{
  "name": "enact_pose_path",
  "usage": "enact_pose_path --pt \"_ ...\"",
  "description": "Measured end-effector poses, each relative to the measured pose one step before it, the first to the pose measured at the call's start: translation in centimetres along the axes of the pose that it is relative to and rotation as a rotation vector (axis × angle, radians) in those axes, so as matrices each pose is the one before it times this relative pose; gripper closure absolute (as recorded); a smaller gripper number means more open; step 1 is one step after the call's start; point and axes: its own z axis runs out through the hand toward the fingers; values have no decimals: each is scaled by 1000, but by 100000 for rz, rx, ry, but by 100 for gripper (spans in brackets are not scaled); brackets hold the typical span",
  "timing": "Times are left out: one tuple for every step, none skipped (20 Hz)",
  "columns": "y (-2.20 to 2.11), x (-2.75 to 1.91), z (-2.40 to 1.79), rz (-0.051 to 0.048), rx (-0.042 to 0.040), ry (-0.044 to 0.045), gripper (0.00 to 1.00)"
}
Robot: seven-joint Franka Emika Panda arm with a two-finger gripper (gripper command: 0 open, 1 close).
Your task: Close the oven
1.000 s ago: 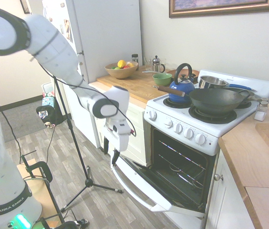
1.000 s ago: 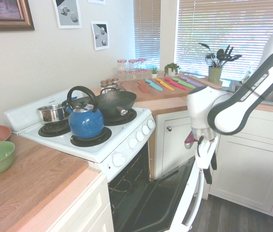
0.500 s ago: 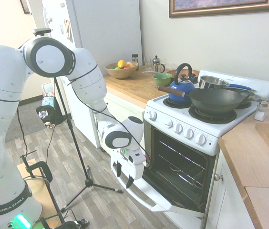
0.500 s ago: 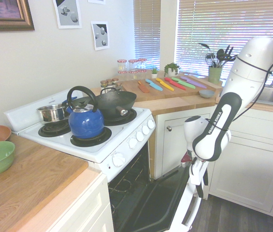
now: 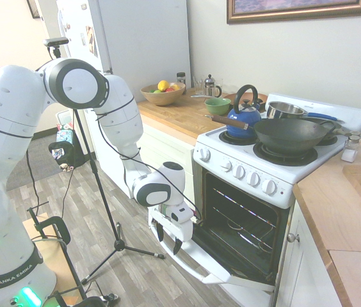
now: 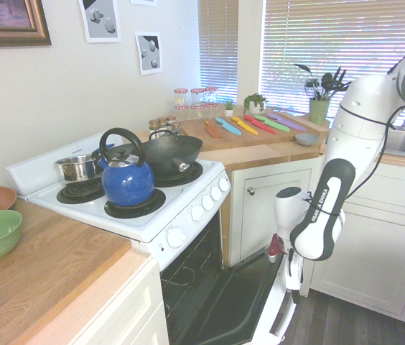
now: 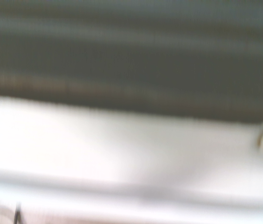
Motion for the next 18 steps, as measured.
enact_pose_path --pt "-305 123 78 1816 1288 2268 0" --pt "-292 121 189 2013 742 1807 0" --pt "-257 -35 317 1940 297 932 0" --pt "-297 -52 257 1384 486 1064 0" --pt "-376 -11 100 798 743 1229 0" --pt "-226 28 -184 40 384 796 0" --pt "-314 60 -328 97 643 835 0" --pt "-525 78 -537 79 1060 852 0" --pt "-793 168 -706 47 1463 1206 0" --pt "-1221 143 -735 -39 1882 1542 0" --pt "-1584 -40 -727 -282 2001 1548 0" --pt "-1772 -115 -701 -109 2134 1528 0" --pt "-1765 -127 -660 333 2189 1463 0" --pt "-1743 -61 -648 333 1948 1238 0" --pt "-1511 136 -559 251 1439 1049 0" --pt "-1344 283 -463 243 794 825 0" --pt "-1109 686 -479 -181 109 1336 0" --pt "-1187 778 -583 -130 453 1428 0"
